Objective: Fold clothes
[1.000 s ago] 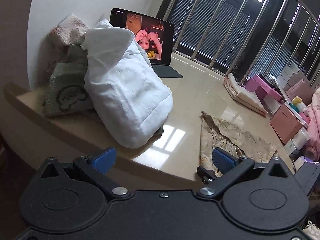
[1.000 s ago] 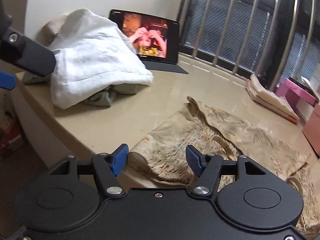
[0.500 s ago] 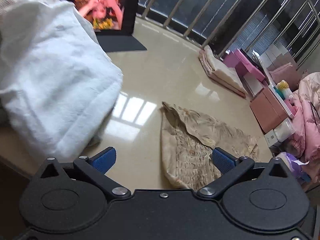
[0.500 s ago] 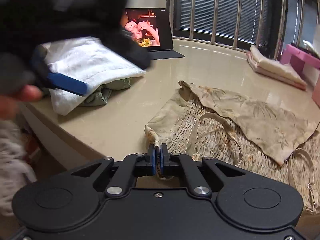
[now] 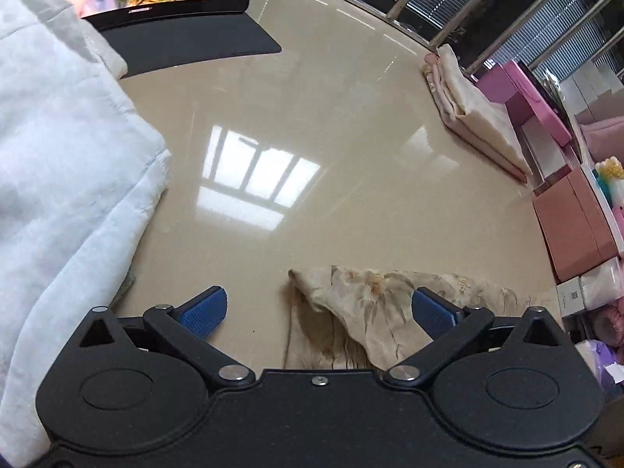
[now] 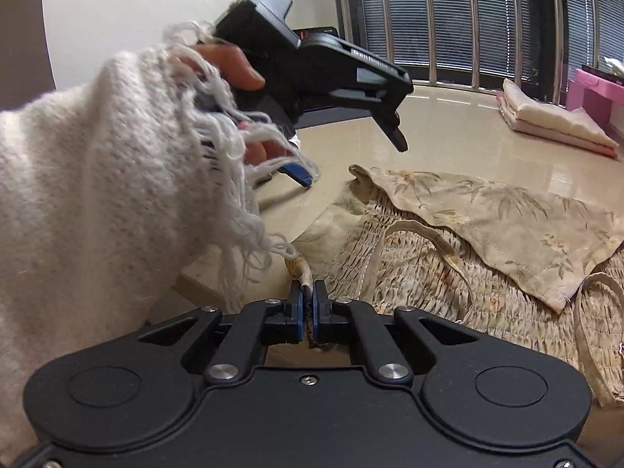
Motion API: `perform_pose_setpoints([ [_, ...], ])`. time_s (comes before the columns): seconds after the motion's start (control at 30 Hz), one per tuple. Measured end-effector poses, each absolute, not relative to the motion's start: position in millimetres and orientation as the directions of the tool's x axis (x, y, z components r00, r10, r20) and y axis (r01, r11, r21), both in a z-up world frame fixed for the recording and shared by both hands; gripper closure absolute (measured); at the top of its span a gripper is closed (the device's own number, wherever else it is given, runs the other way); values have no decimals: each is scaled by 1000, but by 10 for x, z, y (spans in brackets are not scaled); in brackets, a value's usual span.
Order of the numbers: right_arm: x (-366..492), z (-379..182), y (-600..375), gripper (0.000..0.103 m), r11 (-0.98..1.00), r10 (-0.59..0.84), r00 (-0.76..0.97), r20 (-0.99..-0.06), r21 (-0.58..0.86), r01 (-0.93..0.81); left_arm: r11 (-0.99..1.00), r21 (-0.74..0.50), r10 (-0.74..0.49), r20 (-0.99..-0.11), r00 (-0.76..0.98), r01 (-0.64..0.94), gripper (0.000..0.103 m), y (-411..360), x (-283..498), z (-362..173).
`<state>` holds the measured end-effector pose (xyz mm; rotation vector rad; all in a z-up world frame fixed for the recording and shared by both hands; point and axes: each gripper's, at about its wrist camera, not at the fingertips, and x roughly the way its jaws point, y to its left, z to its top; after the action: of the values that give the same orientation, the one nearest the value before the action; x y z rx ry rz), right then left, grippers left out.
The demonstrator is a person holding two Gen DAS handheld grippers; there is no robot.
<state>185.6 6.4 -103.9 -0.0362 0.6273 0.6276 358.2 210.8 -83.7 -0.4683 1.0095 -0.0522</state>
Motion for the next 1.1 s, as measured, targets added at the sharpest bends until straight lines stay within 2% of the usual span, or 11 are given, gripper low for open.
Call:
perform_pose_setpoints([
  [0.2, 1887, -1035, -36, 99, 808, 557, 625, -548, 184, -559, 945, -318, -228, -798, 558, -69, 18, 1965, 3672, -822],
  [0.27, 1895, -1046, -51, 99, 806, 560, 619, -551, 190, -560, 953, -302, -233, -801, 551, -35, 18, 1942, 3680, -814],
  [0.37, 1901, -1057, -74, 99, 805, 564, 617, -548, 198, -560, 953, -303, -264, -807, 528, 14, 26, 1961, 3678, -787],
  [0.43, 1904, -1068, -79, 99, 803, 567, 615, -549, 203, -560, 953, -304, -266, -810, 523, 15, 41, 1989, 3679, -780],
  [0.57, 1913, -1103, -78, 99, 801, 568, 605, -558, 206, -562, 952, -308, -266, -814, 517, 5, 54, 2021, 3692, -775],
  [0.7, 1909, -1111, -85, 99, 801, 567, 601, -564, 206, -563, 954, -301, -254, -826, 504, -11, 78, 2022, 3715, -778],
  [0.77, 1904, -1114, -83, 99, 800, 567, 600, -564, 204, -564, 958, -286, -241, -833, 498, -13, 82, 2010, 3721, -775],
  [0.83, 1901, -1122, -82, 99, 799, 566, 598, -568, 201, -566, 961, -275, -231, -840, 490, -18, 90, 1999, 3724, -773],
  [0.93, 1899, -1092, -93, 99, 796, 572, 599, -561, 202, -571, 969, -244, -198, -852, 484, -34, 97, 1970, 3720, -767],
  [1.1, 1895, -1035, -113, 99, 790, 582, 602, -547, 204, -578, 978, -201, -147, -854, 499, -57, 98, 1873, 3692, -653],
])
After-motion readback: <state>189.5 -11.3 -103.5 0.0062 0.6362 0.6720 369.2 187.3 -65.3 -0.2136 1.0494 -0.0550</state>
